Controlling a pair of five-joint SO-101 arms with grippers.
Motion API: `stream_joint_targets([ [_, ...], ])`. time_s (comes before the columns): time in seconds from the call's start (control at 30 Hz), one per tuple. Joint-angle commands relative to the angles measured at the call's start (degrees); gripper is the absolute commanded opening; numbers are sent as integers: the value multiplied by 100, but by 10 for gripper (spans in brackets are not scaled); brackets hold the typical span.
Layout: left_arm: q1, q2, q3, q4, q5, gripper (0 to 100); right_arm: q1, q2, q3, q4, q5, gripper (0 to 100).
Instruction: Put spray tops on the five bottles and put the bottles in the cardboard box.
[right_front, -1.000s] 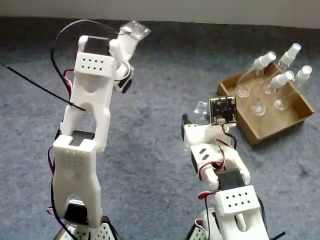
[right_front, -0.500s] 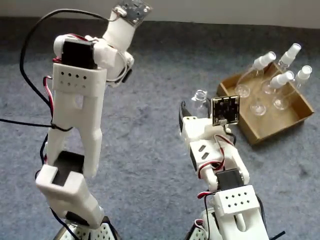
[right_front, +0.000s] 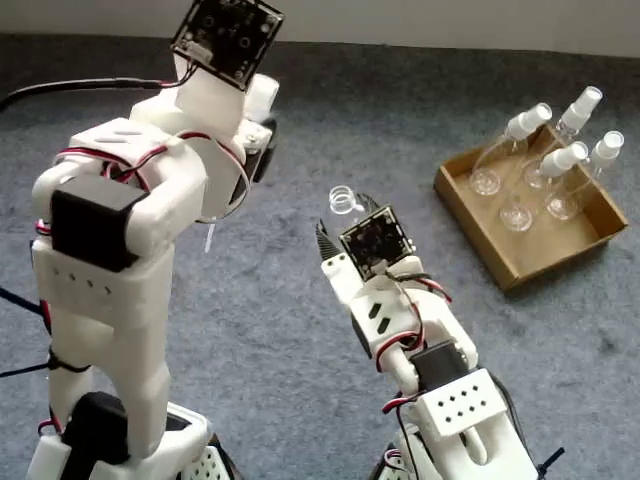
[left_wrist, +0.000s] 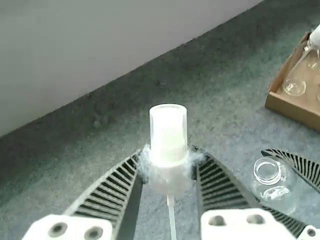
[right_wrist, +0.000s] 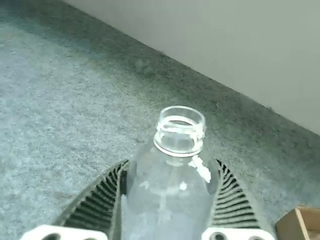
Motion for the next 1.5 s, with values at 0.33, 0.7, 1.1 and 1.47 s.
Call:
stream_joint_targets([
  [0.33,224,-840,-4,-1415,1196,4,-22,-2404,796,-426,62,105],
  [0.7,1604,-1015,119,-2409,1248,4,13,-3143,1226,48,-571,105],
  [1.1,1798,-1077,1393,-3464,1829,4,356,-3284,1965,22,-923,105],
  [1.47,2211,-1077,2114,-3763,1785,4,356,-3292,2062,13,-923,105],
])
